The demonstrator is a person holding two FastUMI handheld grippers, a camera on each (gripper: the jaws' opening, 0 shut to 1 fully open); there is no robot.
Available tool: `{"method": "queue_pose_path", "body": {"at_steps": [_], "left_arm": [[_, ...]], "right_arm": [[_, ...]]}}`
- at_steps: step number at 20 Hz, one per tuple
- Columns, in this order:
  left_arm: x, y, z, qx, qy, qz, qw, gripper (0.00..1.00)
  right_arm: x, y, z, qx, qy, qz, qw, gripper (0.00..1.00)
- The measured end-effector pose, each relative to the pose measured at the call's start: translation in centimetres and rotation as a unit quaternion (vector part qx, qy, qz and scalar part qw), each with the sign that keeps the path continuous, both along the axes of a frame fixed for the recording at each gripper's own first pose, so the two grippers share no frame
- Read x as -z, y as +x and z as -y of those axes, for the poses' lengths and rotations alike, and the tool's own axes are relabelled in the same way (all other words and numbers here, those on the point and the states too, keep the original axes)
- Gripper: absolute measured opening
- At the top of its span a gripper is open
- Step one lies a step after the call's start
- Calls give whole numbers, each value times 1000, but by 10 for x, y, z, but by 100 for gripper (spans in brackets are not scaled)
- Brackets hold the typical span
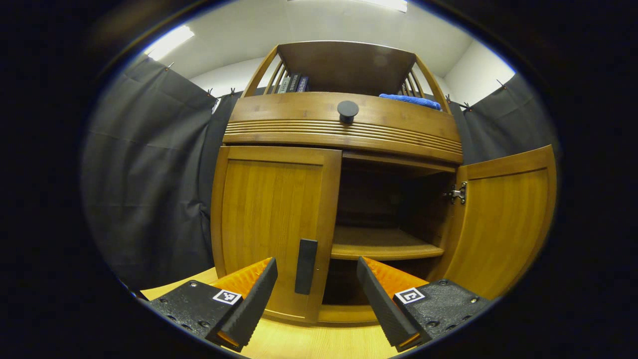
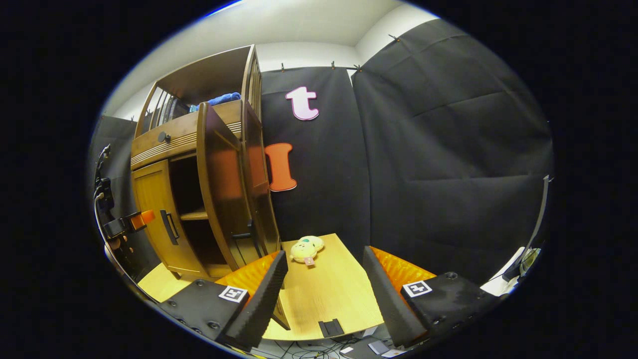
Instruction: Open the right door of the double-door shoe cabinet with the right hand, and open the left door with the left hand.
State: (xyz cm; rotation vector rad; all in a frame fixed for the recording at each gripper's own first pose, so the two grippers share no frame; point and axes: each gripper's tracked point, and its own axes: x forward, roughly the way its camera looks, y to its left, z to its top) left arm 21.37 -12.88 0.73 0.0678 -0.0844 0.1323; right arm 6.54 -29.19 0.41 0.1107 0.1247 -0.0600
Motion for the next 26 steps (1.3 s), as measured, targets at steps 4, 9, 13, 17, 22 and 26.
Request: {"method": "queue_pose_path", "body": {"at_steps": [4,9,13,17,22,26], "left_arm": [[3,34,-13,1,24,-1,1000,96],[21,74,-30,-1,35,-18,999,96],[44,95,-38,4,42,-37,998,96],[57,107,-43,16,28,-46,998,94],[66,114,-42,32,12,-52,998,72],[68,117,-32,51,20,-53,997,52]], "right_arm": [[-1,2,4,20,-3,-1,1000,98],[2,3,6,50,0,-4,999,98],[5,7,6,65,1,-8,998,100],[6,13,-3,74,1,-11,997,98],[5,17,-12,76,3,-11,997,98],[6,17,-18,75,4,-10,997,98]]}}
